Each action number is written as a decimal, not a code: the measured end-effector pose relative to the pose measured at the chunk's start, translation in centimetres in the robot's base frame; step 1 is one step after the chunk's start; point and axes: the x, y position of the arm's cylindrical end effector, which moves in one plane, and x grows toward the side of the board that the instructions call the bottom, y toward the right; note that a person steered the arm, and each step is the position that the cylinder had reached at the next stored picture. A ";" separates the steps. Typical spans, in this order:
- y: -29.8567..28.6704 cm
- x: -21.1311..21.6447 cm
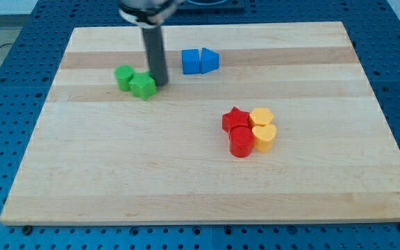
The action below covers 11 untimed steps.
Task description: Move green blocks to the left of blue blocks
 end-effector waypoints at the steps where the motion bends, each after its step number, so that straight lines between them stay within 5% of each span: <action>1: -0.6 0.2; 3: 4.0 5.1; 4: -1.2 5.5; 5: -6.5 3.8; 7: -7.6 -3.1; 9: -7.6 -0.6; 10: -4.4 -0.6; 11: -0.3 -5.2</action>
